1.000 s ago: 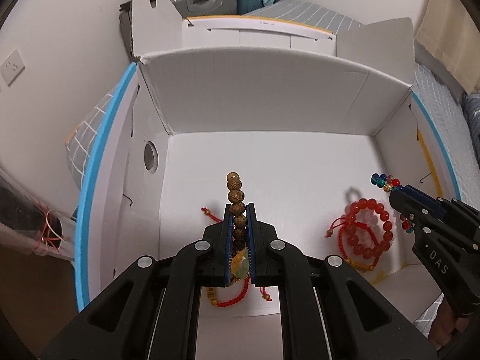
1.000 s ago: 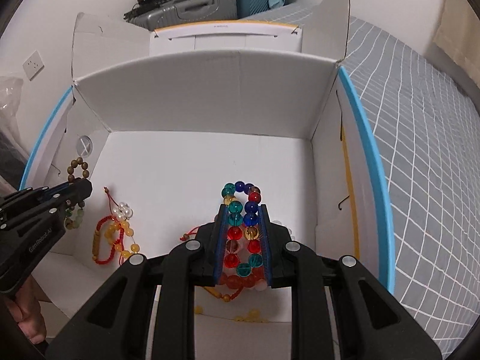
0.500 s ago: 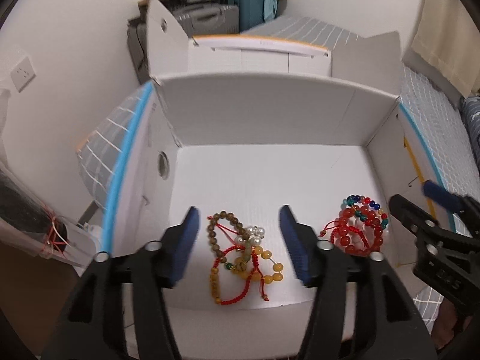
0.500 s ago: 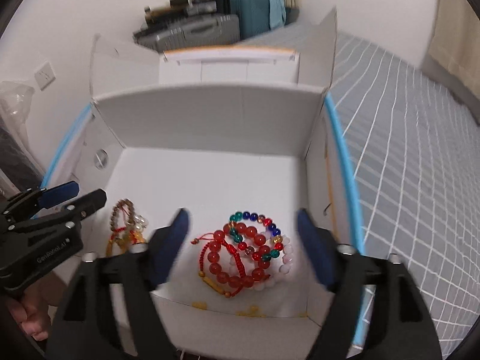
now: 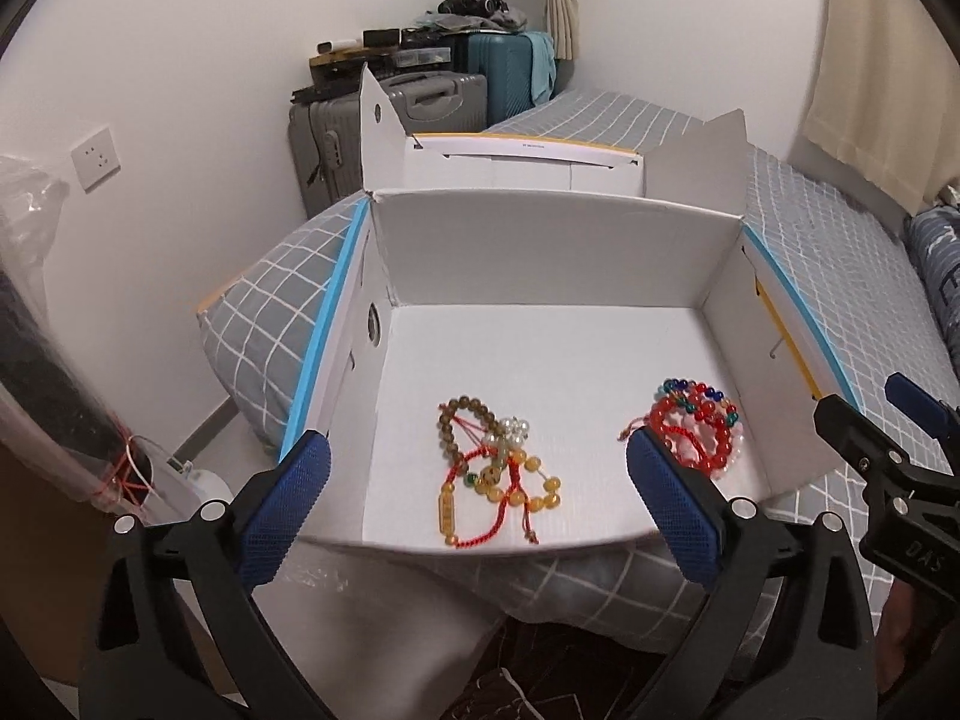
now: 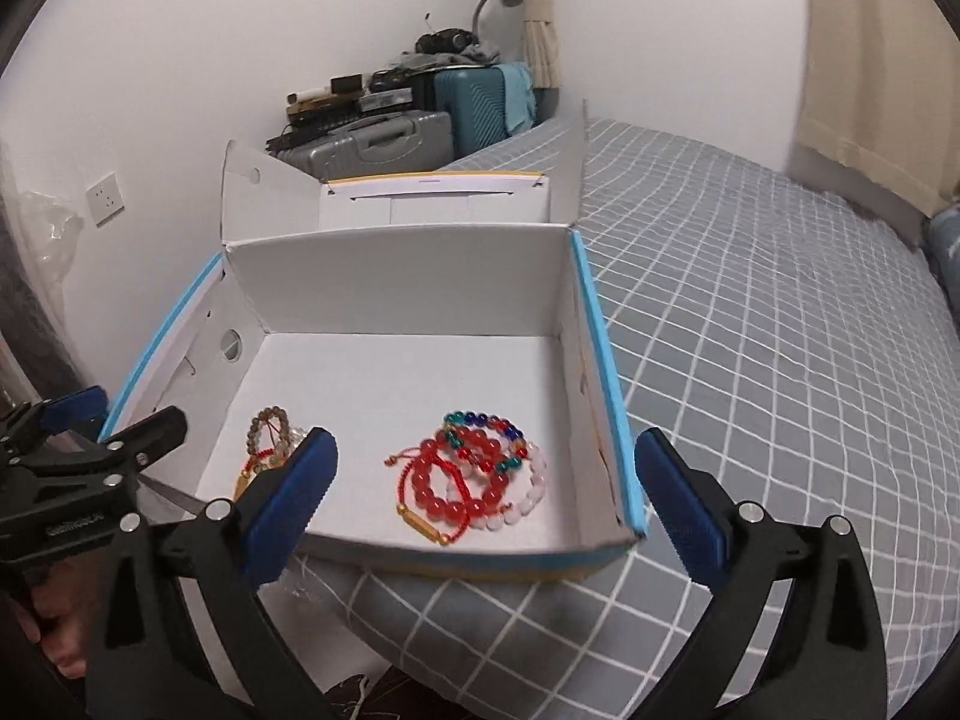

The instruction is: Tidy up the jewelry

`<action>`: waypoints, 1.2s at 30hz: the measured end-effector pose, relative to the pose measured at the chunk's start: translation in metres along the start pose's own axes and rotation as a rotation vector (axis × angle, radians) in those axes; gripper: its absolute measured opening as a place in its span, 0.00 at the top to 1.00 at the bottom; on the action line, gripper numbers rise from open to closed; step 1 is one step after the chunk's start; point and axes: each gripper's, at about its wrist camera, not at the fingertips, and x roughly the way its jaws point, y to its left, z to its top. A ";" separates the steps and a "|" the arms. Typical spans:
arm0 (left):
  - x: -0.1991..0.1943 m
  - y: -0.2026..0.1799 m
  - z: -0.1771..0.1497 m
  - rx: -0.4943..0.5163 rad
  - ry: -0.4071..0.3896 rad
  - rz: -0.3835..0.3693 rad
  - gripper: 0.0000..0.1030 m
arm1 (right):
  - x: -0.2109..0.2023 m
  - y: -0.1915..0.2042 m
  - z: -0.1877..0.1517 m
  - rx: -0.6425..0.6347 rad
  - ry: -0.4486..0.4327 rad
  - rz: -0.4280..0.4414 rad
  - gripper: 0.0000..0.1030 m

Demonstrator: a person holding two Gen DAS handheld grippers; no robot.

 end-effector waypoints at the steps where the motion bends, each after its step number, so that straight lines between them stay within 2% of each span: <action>1: -0.002 0.001 -0.003 -0.005 -0.002 0.000 0.06 | -0.001 0.001 -0.003 0.001 -0.001 0.000 0.07; 11: -0.012 0.000 -0.029 0.000 -0.011 0.005 0.06 | 0.001 0.007 -0.033 -0.004 0.034 -0.014 0.07; 17: -0.009 -0.001 -0.031 0.008 -0.012 0.031 0.06 | 0.001 0.006 -0.035 -0.011 0.037 -0.019 0.07; 36: -0.006 -0.002 -0.035 0.011 -0.003 0.011 0.06 | 0.001 0.006 -0.035 -0.017 0.039 -0.021 0.07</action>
